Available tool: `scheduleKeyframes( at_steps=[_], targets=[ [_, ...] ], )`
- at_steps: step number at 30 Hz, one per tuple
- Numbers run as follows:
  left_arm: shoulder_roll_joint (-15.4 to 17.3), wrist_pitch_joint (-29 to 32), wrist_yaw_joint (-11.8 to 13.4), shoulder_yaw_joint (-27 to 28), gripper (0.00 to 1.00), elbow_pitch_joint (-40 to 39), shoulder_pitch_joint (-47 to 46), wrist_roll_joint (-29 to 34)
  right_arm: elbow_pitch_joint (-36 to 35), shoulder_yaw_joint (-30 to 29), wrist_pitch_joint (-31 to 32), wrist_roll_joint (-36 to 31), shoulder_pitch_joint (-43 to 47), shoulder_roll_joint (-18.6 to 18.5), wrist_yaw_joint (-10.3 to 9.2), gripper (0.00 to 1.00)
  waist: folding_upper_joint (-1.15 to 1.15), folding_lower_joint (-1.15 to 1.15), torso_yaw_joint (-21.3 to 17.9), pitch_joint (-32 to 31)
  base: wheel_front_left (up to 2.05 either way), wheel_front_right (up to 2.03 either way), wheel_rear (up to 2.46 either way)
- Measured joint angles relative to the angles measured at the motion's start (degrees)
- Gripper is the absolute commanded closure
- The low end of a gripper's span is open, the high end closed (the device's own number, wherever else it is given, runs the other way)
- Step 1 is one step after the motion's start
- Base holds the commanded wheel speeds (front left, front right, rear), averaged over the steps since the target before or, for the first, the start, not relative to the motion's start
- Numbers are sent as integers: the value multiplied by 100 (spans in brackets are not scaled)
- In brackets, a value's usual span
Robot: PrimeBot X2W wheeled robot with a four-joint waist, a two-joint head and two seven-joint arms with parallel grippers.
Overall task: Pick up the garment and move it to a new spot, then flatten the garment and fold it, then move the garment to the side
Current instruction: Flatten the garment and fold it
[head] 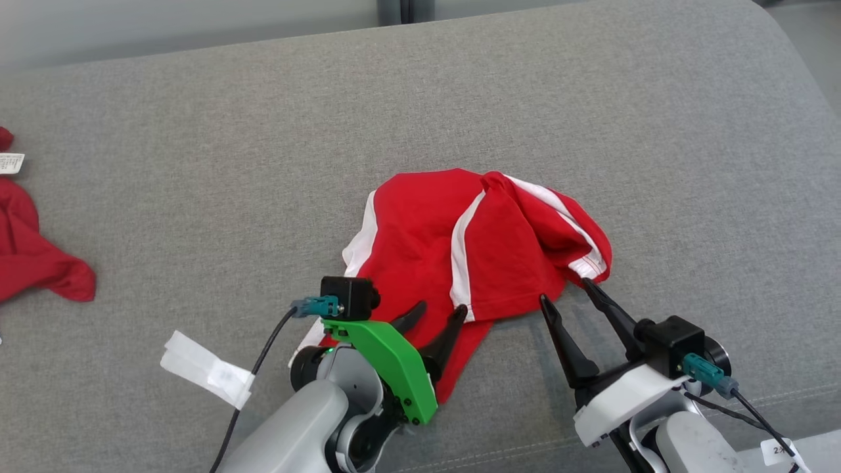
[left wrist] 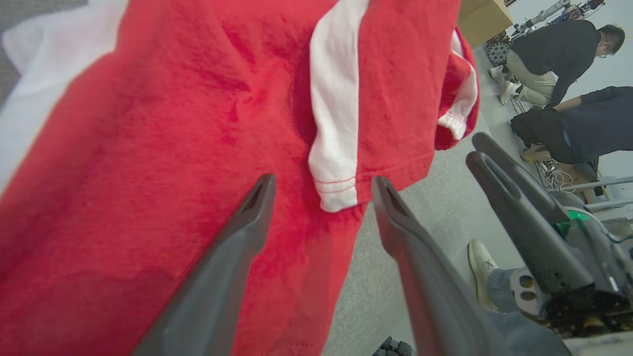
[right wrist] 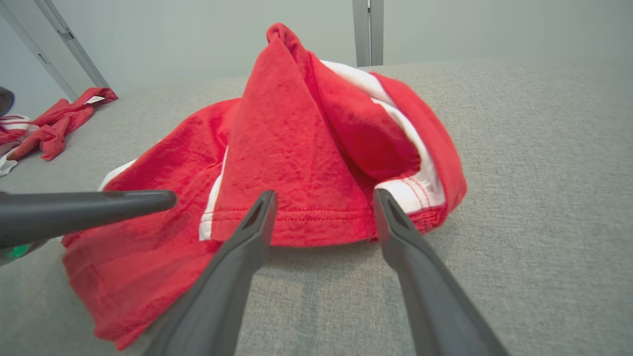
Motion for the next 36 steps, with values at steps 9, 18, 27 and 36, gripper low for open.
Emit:
scheduleKeyframes(
  at_steps=[9,18,27,36],
  targets=[
    [-1,14,94,-155,0,163,3,51,43,81,1,-9,-82,8,1,0,0,0,-313,86,0,0,0],
    [0,-35,102,-141,73,308,-26,166,35,-11,1,-9,-169,26,1,0,0,0,-576,218,0,0,0],
    [16,-115,5,-407,100,77,-369,415,35,-258,1,-9,-165,30,0,0,0,0,-500,179,0,0,0],
    [1330,575,-249,-392,100,-1194,-1564,1049,-3,-359,0,-20,-124,25,-3,0,0,0,-242,104,0,0,0]
  ],
)
